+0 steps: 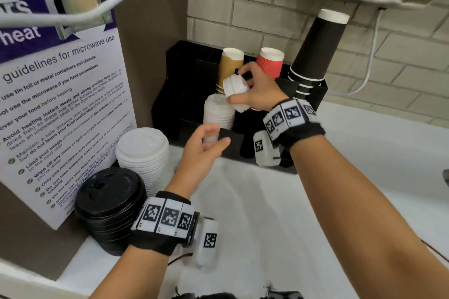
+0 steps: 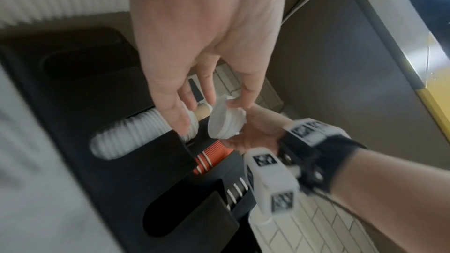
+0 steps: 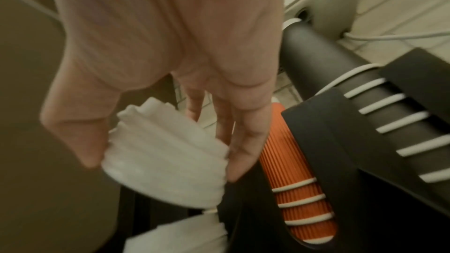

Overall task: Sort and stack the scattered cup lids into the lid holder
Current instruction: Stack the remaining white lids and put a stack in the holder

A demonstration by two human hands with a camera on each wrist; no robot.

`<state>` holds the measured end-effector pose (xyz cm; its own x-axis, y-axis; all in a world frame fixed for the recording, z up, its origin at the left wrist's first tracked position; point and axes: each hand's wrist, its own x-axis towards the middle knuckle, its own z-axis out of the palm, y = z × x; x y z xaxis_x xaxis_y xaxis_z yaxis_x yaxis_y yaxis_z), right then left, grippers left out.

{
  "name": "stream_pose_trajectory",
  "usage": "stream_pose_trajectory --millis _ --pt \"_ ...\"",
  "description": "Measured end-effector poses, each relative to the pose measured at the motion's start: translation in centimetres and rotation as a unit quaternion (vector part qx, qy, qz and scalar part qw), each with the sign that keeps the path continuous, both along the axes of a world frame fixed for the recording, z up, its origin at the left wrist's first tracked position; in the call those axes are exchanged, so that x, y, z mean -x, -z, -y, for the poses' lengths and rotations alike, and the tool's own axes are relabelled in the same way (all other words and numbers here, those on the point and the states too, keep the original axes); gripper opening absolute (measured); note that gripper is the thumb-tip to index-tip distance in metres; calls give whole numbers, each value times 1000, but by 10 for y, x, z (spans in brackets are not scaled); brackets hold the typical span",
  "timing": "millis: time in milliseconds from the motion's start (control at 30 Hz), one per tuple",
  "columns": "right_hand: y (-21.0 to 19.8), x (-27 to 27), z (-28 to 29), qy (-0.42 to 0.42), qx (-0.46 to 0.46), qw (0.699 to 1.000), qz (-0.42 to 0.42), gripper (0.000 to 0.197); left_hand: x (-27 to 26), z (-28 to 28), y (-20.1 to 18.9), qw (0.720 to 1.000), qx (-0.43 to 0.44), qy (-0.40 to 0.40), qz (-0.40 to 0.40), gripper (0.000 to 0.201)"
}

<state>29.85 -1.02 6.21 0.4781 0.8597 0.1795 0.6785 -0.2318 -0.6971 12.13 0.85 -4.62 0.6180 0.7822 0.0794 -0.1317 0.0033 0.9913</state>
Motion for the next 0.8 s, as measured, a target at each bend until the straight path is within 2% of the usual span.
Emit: stream_pose_trajectory --millis 133,300,500,600,800 --pt "8 -4 -31 -36 57 994 86 64 9 10 10 998 1 41 -43 23" --pt "24 6 -47 -91 125 975 158 69 16 14 6 997 8 49 -57 22" --pt "32 11 -43 -84 190 947 247 81 19 17 2 996 5 58 -68 22" --pt "30 14 -41 -57 192 929 311 74 18 20 2 995 -1 67 -69 22" --pt "32 19 -37 -47 208 911 353 72 16 20 3 995 -4 61 -73 22"
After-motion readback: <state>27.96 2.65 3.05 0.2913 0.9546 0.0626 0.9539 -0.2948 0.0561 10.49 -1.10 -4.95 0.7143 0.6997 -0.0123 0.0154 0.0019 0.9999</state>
